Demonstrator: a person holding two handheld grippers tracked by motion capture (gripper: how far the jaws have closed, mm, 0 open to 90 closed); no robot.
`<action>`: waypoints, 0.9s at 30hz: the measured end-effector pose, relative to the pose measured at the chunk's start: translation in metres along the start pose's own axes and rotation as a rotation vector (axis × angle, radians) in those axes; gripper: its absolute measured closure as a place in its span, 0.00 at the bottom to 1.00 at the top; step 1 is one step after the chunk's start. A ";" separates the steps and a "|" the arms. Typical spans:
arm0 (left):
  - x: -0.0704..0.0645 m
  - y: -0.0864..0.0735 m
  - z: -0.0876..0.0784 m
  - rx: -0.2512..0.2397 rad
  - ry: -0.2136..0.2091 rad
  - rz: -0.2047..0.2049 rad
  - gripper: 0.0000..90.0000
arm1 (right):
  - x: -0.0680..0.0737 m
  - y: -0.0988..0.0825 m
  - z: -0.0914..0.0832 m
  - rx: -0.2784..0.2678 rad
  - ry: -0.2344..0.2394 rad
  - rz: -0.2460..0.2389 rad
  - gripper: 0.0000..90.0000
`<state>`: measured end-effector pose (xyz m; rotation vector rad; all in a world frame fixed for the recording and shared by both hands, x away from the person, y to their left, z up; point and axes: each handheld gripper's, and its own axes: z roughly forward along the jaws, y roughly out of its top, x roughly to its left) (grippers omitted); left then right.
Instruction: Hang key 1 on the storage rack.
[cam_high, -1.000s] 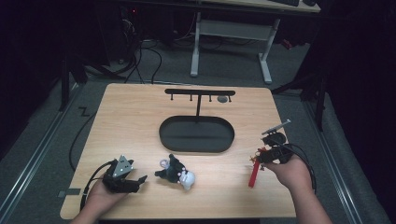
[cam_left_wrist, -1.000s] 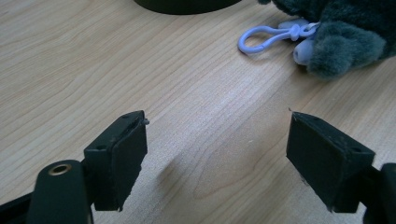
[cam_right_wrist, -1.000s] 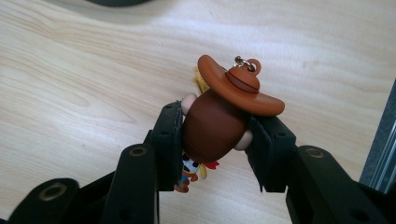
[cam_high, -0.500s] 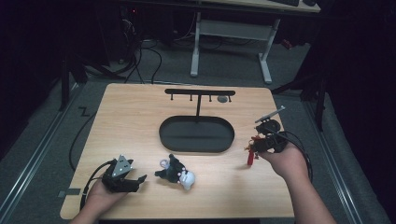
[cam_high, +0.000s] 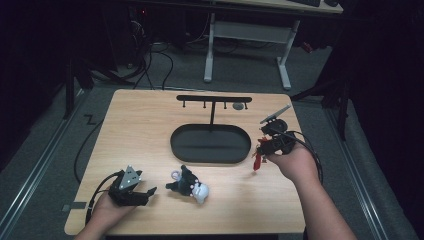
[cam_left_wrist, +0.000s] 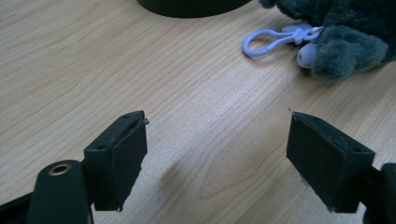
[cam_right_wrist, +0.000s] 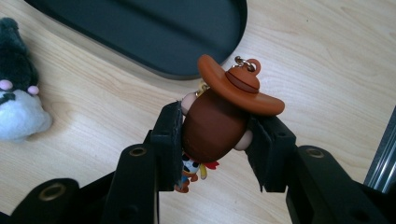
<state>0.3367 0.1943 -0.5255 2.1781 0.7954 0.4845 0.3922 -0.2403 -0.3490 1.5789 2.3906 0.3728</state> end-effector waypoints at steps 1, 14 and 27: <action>0.000 0.000 0.000 -0.001 0.001 0.001 0.23 | 0.001 0.002 0.000 -0.002 -0.003 -0.002 0.66; 0.000 0.000 -0.001 0.000 0.001 0.000 0.23 | 0.010 0.024 0.003 -0.010 -0.007 -0.031 0.66; 0.001 -0.001 -0.001 -0.002 0.001 0.000 0.23 | 0.015 0.043 0.004 -0.015 -0.017 -0.043 0.66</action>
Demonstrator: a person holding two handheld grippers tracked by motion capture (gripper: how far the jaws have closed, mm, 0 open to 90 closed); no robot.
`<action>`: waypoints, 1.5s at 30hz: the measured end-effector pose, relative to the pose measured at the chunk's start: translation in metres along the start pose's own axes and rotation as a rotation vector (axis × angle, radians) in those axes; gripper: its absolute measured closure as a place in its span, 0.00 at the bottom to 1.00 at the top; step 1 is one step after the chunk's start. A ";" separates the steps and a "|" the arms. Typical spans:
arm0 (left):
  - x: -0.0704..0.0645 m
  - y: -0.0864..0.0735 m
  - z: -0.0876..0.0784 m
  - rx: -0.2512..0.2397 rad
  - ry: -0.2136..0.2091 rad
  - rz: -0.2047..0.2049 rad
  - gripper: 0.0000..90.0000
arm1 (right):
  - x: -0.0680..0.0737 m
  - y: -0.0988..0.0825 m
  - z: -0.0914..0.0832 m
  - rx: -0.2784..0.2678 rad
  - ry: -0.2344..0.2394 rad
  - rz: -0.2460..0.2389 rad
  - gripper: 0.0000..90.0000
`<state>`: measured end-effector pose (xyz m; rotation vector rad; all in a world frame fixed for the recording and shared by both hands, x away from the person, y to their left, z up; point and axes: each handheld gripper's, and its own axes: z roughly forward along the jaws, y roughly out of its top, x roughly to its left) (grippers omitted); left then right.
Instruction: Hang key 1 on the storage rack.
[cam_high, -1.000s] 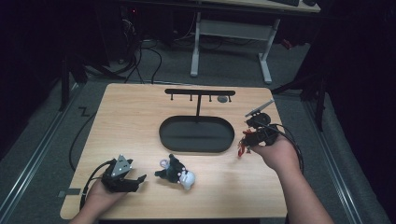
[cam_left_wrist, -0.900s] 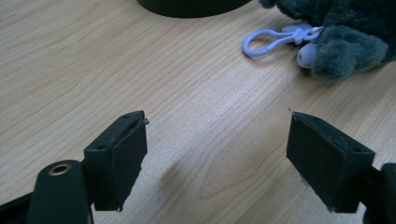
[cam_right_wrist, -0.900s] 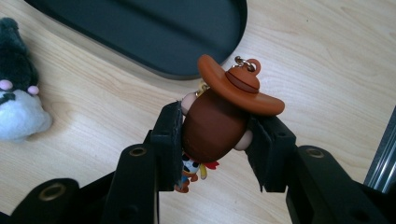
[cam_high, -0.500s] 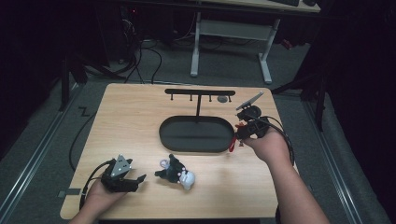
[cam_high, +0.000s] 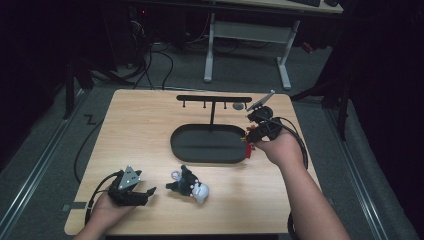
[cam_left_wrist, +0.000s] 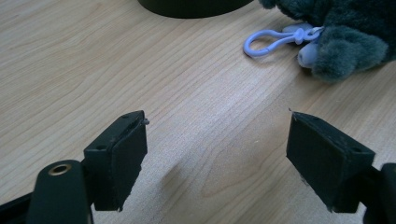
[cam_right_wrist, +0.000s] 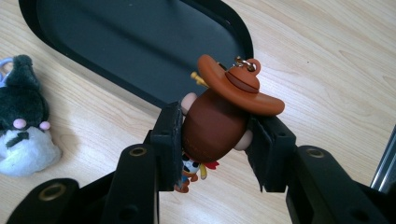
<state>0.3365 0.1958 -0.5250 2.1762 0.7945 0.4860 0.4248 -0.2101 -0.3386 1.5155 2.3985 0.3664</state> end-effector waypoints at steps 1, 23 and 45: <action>0.000 0.000 0.000 0.000 0.000 0.000 0.23 | 0.001 0.001 0.001 0.005 -0.001 -0.001 0.66; 0.001 0.000 -0.001 0.002 -0.001 -0.002 0.23 | -0.010 0.024 -0.017 -0.038 -0.032 0.023 0.66; 0.002 -0.001 0.000 0.006 -0.002 -0.003 0.23 | -0.019 0.047 -0.014 -0.054 -0.038 0.032 0.66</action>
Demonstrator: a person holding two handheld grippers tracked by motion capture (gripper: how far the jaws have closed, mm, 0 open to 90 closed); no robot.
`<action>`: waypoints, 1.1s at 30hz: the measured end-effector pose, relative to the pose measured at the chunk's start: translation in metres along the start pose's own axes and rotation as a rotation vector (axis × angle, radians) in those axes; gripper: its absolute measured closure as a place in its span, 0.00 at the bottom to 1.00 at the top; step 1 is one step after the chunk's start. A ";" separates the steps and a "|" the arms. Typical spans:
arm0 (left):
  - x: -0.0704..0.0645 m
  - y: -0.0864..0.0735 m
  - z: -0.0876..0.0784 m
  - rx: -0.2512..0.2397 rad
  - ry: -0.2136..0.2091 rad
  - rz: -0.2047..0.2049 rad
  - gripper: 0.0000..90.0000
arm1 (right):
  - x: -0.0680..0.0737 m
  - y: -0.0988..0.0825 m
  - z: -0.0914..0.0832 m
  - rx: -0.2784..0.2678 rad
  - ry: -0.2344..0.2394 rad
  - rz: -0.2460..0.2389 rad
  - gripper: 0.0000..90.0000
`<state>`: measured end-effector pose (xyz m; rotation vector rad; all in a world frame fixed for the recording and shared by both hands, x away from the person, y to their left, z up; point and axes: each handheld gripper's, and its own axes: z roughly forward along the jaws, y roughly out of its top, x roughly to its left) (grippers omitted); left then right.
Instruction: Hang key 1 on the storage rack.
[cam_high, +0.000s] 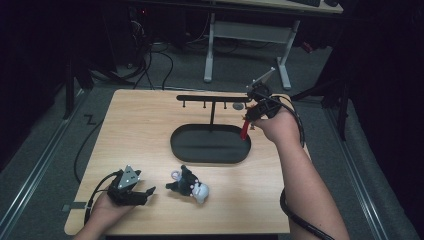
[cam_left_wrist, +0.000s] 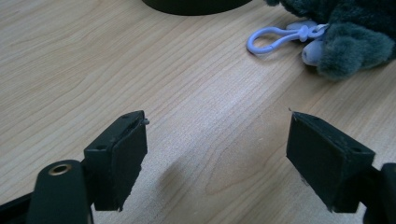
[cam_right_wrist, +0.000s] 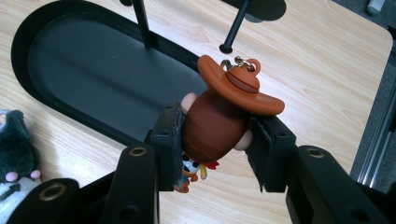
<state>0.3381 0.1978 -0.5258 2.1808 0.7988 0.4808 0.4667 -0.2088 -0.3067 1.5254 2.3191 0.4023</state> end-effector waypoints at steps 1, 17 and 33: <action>0.000 0.000 0.000 0.000 0.000 0.000 0.23 | 0.000 0.001 -0.001 0.003 0.000 -0.003 0.66; 0.000 0.000 0.000 0.004 -0.001 0.000 0.23 | 0.005 0.010 0.000 -0.007 -0.004 -0.016 0.66; 0.001 -0.003 0.000 0.013 0.003 -0.003 0.23 | -0.022 0.010 0.028 0.008 -0.022 0.071 0.66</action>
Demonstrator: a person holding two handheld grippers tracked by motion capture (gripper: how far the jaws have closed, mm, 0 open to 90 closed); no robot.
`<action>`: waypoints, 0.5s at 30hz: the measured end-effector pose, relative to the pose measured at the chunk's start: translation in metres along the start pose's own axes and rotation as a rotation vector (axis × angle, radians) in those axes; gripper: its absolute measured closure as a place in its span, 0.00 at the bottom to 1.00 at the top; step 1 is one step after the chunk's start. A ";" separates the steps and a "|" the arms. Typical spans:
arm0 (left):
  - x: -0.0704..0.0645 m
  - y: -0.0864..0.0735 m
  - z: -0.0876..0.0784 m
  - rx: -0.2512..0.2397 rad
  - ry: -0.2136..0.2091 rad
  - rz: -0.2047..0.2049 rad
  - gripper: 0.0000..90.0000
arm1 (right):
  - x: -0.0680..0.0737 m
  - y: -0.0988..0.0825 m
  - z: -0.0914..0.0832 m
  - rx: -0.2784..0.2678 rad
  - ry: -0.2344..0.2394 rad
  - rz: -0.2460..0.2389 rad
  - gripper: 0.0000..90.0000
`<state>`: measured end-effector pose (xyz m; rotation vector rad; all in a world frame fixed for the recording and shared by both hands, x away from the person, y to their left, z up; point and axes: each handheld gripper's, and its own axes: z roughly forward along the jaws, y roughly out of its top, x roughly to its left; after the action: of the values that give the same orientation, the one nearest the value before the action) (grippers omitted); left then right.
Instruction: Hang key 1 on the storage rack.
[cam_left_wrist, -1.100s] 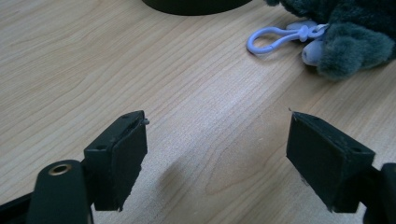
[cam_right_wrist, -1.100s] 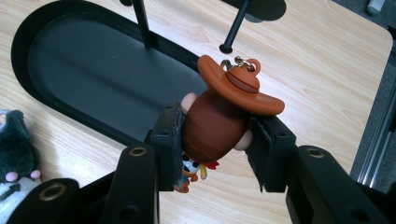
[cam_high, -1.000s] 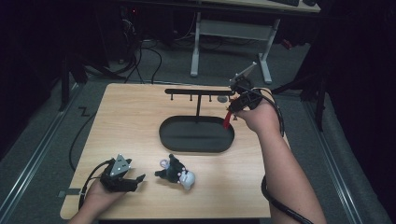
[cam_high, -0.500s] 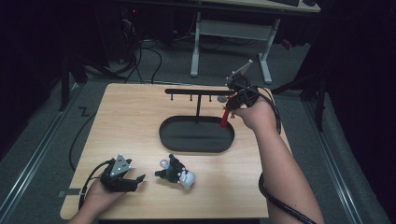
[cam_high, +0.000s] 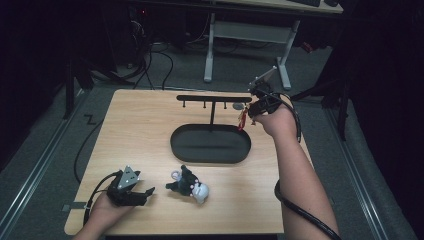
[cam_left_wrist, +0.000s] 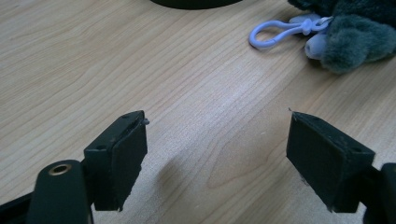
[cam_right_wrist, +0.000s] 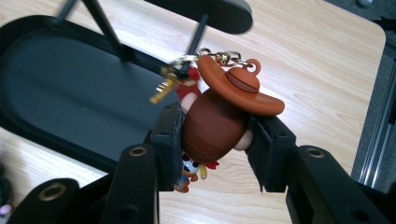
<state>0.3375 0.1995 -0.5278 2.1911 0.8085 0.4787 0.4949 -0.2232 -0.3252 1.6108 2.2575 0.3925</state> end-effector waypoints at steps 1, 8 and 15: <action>0.000 0.000 0.000 0.002 0.000 -0.001 0.23 | -0.002 -0.001 0.002 -0.001 0.001 0.003 0.66; -0.001 -0.002 0.000 0.000 0.008 -0.009 0.23 | -0.010 -0.004 0.016 0.004 0.009 0.013 0.66; -0.001 -0.003 0.000 0.016 0.006 -0.005 0.23 | -0.010 -0.004 0.031 -0.002 0.032 0.018 0.65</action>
<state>0.3353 0.2007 -0.5300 2.2027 0.8240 0.4782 0.5078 -0.2335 -0.3534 1.6356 2.2669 0.4286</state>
